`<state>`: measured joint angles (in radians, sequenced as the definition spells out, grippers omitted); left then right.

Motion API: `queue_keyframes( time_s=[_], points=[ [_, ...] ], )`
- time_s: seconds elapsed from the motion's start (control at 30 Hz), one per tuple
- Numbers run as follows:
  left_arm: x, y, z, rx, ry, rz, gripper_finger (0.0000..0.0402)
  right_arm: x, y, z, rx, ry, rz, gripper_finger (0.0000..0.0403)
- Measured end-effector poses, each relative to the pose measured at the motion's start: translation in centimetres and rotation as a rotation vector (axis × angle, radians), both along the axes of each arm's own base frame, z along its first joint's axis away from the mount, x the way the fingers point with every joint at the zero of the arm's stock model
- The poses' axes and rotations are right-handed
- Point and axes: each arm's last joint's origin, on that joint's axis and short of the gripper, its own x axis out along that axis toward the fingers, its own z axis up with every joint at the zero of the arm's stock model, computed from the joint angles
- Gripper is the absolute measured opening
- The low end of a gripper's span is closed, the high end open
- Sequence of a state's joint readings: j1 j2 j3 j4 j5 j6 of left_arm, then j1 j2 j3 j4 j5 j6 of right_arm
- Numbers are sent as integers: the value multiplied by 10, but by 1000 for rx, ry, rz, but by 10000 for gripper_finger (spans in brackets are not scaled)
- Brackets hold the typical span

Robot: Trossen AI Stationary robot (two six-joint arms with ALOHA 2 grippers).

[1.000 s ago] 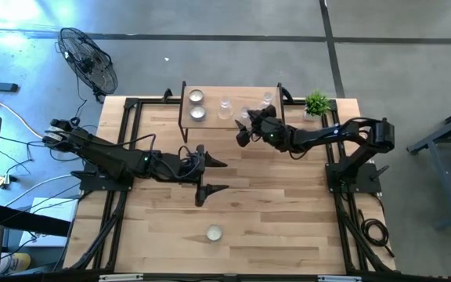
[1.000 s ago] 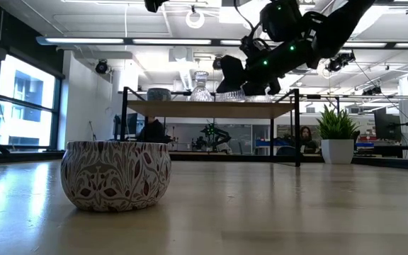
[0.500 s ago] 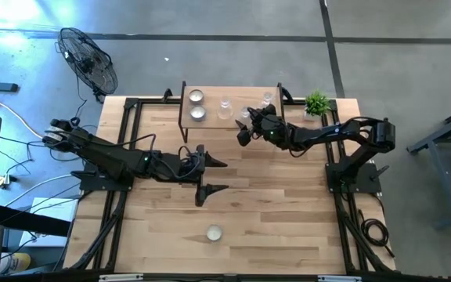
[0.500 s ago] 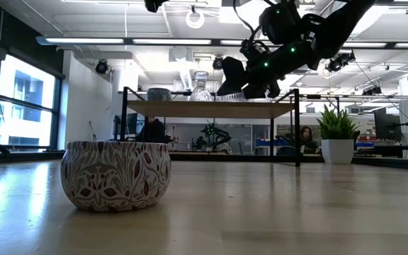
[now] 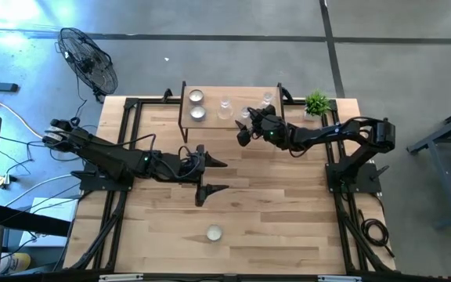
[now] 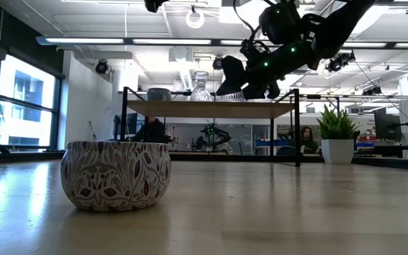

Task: Pick & Place candle stick holders
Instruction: Put the transparent candle holder on the shelf

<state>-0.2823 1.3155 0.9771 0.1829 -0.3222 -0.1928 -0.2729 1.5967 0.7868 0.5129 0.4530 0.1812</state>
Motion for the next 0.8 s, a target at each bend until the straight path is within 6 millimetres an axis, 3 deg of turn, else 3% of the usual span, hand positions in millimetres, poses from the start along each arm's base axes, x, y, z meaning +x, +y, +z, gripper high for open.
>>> queue_keyframes(
  time_s=[0.8],
  points=[
    [0,0,-1,1,4,0,331,0,0,2,-18,-3,-2,298]
  ],
)
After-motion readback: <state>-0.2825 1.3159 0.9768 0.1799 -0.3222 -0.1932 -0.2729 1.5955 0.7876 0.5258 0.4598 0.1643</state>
